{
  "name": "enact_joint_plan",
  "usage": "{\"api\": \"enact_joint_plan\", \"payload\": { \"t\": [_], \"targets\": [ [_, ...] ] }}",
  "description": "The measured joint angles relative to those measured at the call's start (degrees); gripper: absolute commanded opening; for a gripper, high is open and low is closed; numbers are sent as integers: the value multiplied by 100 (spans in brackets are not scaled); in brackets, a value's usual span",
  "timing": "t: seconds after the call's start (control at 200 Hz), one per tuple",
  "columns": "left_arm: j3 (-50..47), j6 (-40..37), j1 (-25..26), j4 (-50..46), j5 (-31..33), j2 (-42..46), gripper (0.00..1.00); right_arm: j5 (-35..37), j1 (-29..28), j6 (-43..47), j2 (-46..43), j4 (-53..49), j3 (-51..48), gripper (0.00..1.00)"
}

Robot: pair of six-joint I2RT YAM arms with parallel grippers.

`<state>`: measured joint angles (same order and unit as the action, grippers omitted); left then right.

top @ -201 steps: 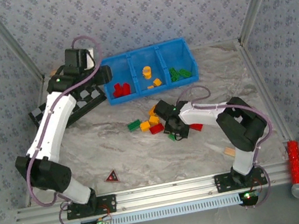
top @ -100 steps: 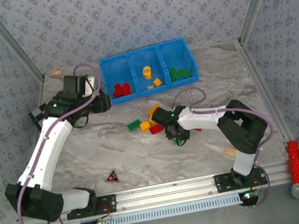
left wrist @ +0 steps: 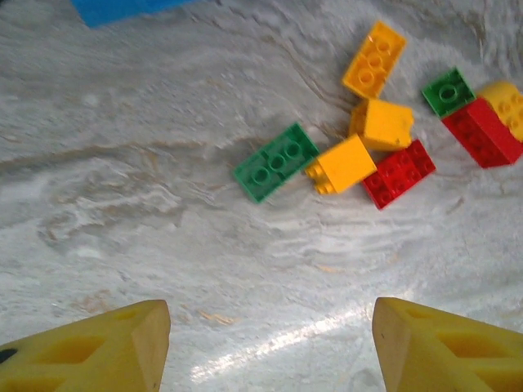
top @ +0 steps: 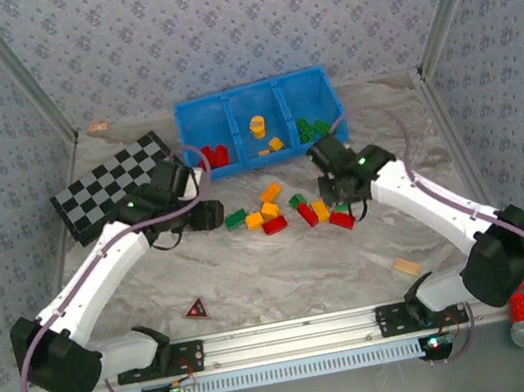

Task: Sort the legos into containers by color
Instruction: Place the lego in the container.

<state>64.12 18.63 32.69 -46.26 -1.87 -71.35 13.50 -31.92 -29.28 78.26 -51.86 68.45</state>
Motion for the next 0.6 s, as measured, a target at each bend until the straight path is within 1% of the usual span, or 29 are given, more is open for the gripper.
{"api": "enact_joint_plan", "payload": {
  "t": [0.11, 0.245, 0.405, 0.6],
  "targets": [
    [-219, 83, 151, 20, 57, -20, 67, -39, 629, 608, 162, 186, 481, 29],
    [-393, 188, 210, 66, 140, -103, 67, -173, 1174, 1178, 765, 452, 1235, 29],
    [-457, 247, 334, 173, 173, -251, 68, -374, 1471, 1567, 1670, 723, 2173, 29],
    [-426, 247, 481, 256, 195, -704, 68, -577, 1631, 1843, 2603, 887, 3095, 29]
  ]
}}
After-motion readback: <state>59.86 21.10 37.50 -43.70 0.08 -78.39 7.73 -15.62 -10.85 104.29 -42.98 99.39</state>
